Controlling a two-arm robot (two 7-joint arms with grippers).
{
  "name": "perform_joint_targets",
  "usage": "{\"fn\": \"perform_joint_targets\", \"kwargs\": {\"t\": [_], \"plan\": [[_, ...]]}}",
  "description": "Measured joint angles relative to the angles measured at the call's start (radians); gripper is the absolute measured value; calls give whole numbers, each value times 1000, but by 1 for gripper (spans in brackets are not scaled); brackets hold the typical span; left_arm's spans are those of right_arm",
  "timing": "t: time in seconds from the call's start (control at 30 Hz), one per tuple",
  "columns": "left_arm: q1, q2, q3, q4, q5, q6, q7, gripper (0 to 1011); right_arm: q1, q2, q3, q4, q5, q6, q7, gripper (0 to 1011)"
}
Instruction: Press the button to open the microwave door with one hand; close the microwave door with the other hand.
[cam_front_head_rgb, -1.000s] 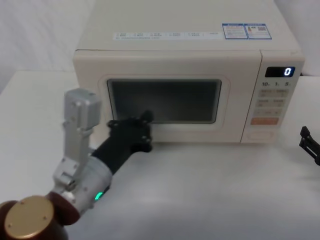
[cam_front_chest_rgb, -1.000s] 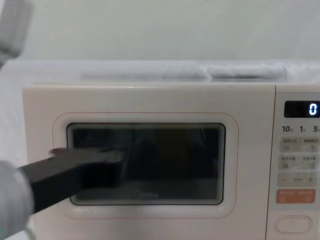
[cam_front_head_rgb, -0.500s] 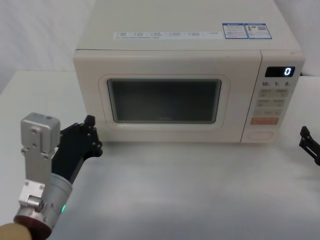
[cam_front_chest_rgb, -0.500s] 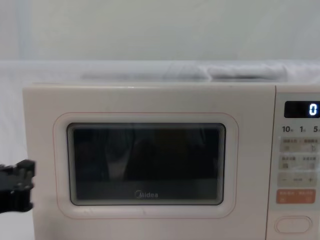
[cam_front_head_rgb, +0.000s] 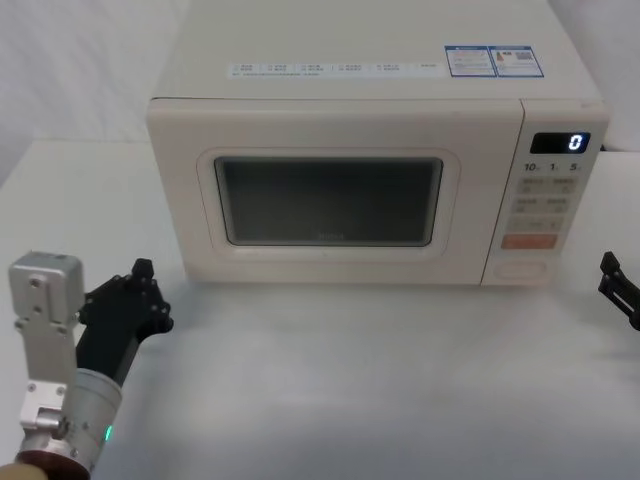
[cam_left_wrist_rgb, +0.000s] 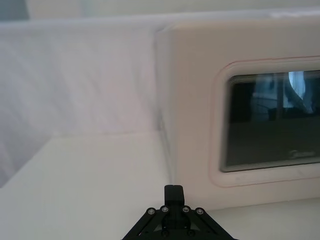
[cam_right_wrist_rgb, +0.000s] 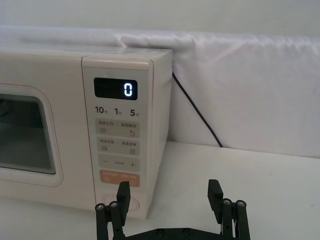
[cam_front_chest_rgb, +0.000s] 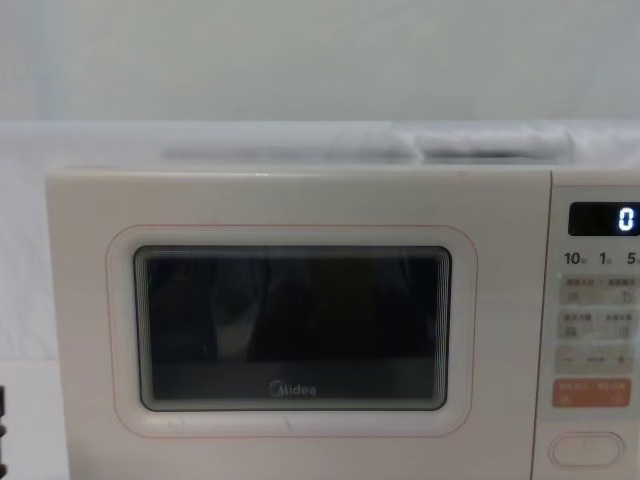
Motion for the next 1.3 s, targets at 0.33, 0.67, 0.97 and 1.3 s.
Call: {"fn": "perform_joint_targets", "kwargs": {"t": [0.33,0.67,0.97,1.3], "plan": [[-21,-39,-54,51,-66,14,-45,0,0,0,0,0,0,0,0,1002],[-47,-51,-60,88,-36,18,-70,0,0,0,0,0,0,0,0,1002],[-55,-67,-60,95,-10,17,-70,0,0,0,0,0,0,0,0,1002],[-54,-63,-60,93,-13,16,-70,15,0,0,0,0,0,0,0,1002]]}}
